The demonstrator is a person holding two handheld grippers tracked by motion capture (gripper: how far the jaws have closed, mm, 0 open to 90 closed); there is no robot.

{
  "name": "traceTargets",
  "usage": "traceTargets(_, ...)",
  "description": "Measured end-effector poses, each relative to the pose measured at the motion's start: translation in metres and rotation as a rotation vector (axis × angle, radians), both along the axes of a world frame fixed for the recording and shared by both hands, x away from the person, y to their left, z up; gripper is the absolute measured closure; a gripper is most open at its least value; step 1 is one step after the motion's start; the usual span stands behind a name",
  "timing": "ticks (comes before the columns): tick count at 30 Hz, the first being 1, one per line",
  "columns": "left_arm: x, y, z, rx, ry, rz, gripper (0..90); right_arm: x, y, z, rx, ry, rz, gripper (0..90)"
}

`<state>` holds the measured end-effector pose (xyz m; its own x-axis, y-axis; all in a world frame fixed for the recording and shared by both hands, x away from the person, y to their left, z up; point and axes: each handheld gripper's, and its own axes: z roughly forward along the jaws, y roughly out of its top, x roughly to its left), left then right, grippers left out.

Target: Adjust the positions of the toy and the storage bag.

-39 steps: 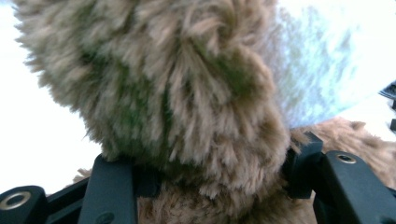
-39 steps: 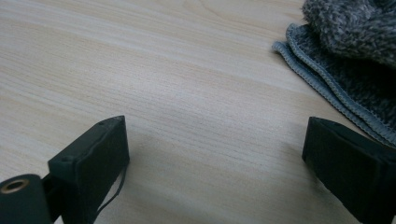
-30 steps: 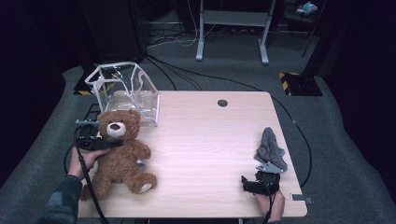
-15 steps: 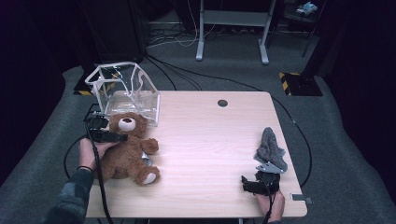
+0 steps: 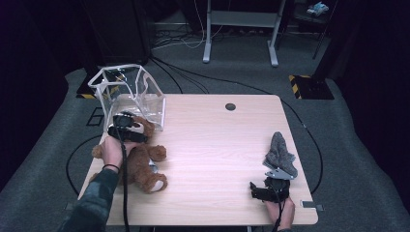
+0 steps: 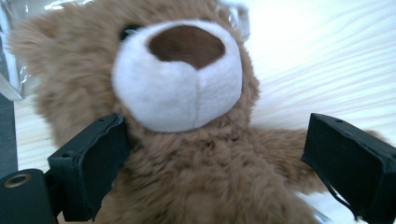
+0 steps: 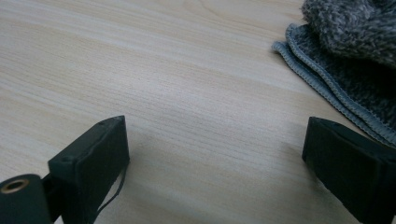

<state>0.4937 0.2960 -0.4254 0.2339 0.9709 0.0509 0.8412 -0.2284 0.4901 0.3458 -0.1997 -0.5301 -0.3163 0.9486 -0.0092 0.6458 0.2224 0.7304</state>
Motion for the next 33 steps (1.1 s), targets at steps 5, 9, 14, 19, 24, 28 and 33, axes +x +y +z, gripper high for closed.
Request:
traceTargets(5,0.004,-0.001,-0.01,0.098,0.009,0.049,5.8,0.0,0.0,0.0,0.001,0.0,-0.002,6.3)
traceTargets(9,0.003,0.012,-0.015,0.092,0.027,0.105,5.8,0.0,0.0,0.0,0.001,-0.001,-0.003,6.3)
traceTargets(14,-0.001,0.033,-0.03,-0.025,0.068,0.135,12.1,0.0,0.0,0.0,0.001,-0.001,-0.003,6.3)
traceTargets(19,-0.007,0.043,-0.027,-0.081,0.037,0.101,41.3,0.0,0.0,0.0,0.002,-0.001,-0.003,6.4)
traceTargets(24,-0.017,0.046,-0.022,-0.107,-0.019,0.05,54.6,0.0,0.0,0.0,0.001,-0.001,-0.003,6.4)
traceTargets(28,-0.025,0.048,-0.012,-0.145,-0.032,0.006,56.2,0.0,0.0,0.0,0.003,0.0,-0.003,6.4)
traceTargets(33,-0.034,0.051,0.0,-0.168,-0.027,-0.053,57.0,0.0,0.0,0.0,0.002,0.0,-0.002,6.3)
